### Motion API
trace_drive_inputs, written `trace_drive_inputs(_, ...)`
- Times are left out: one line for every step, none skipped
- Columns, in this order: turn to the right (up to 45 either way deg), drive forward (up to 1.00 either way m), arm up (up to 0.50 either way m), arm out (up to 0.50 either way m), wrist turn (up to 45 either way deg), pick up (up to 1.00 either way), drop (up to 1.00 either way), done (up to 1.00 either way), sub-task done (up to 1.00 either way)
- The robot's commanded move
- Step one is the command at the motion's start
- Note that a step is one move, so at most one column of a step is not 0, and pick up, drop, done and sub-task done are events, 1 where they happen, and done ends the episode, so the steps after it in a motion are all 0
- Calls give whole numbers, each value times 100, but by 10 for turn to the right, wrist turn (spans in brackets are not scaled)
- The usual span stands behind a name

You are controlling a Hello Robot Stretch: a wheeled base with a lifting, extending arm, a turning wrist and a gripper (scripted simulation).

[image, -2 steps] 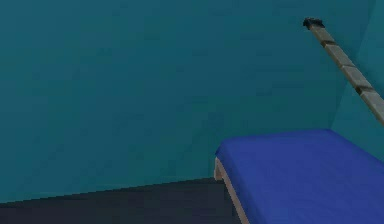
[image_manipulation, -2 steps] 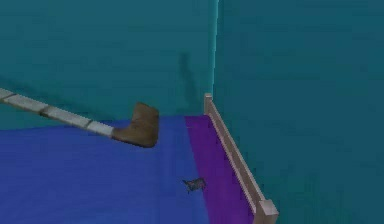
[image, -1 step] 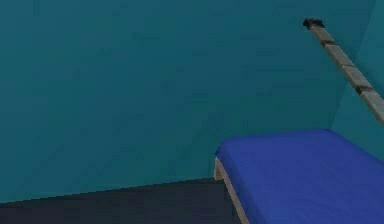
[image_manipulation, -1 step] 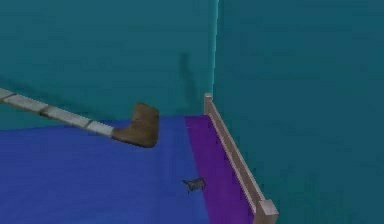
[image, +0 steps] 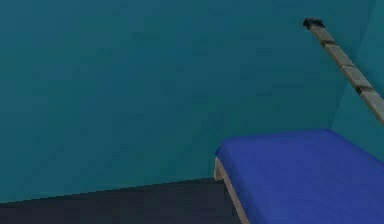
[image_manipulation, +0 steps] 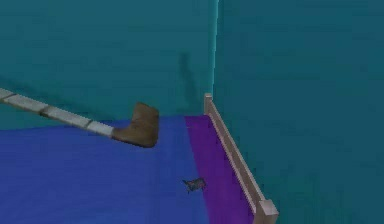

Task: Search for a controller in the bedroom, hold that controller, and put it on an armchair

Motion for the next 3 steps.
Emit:
trace_drive_inputs(0,0,0,40,0,0,0,0,0)
trace_drive_inputs(0,0,0,0,450,0,0,0,0)
trace_drive_inputs(0,0,0,0,450,0,0,0,0)
